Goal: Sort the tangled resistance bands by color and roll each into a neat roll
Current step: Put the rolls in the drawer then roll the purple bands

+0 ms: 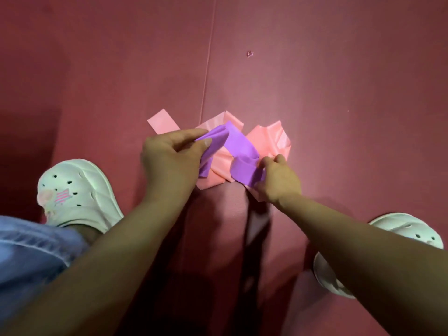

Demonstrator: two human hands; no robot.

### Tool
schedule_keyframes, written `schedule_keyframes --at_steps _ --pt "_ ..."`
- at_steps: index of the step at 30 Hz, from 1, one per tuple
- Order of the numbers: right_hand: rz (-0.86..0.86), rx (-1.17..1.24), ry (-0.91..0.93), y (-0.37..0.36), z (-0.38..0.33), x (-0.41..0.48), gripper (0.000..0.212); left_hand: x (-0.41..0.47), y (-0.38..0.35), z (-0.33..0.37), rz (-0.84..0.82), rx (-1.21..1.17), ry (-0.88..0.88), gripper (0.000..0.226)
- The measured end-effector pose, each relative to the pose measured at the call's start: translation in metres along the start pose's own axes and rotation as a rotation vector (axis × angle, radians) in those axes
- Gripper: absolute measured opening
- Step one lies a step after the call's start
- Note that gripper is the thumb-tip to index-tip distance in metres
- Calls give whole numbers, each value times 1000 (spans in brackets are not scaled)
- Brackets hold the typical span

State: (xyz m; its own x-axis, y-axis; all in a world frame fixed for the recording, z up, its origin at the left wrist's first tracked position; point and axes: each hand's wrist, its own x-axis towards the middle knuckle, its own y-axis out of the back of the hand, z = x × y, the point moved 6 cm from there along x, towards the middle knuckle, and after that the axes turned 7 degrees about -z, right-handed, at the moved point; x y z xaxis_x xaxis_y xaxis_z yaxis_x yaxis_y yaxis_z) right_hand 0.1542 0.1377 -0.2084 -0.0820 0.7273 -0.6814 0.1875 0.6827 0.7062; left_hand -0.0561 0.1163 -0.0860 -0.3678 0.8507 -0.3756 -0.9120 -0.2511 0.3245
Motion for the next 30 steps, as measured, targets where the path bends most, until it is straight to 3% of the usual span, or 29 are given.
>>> schedule_keyframes --at_steps 4,9,13,15,19,22,24,26,30 --pt "-20 -30 -82 2 7 2 24 -6 -4 0 -10 -25 13 27" --pt "-46 322 -124 18 0 -16 16 -8 -6 8 -23 -52 44 17" --pt "45 540 75 73 -27 -63 28 -19 -3 50 1 -22 -25 18" --pt "116 685 189 117 -43 -98 24 -32 1 77 -11 -47 -67 18" --pt "123 970 347 188 -72 -168 6 -57 12 121 -59 -114 -116 17" --pt "71 1127 453 222 -86 -225 15 -83 28 157 -92 -173 -181 16" --pt "42 1152 548 230 -93 -253 27 -96 38 172 -111 -242 -203 19" --pt "117 1115 597 234 -91 -274 29 -110 48 185 -141 -318 -232 22" --pt "275 1076 592 226 -83 -286 4 -130 51 186 -232 -379 -213 20"
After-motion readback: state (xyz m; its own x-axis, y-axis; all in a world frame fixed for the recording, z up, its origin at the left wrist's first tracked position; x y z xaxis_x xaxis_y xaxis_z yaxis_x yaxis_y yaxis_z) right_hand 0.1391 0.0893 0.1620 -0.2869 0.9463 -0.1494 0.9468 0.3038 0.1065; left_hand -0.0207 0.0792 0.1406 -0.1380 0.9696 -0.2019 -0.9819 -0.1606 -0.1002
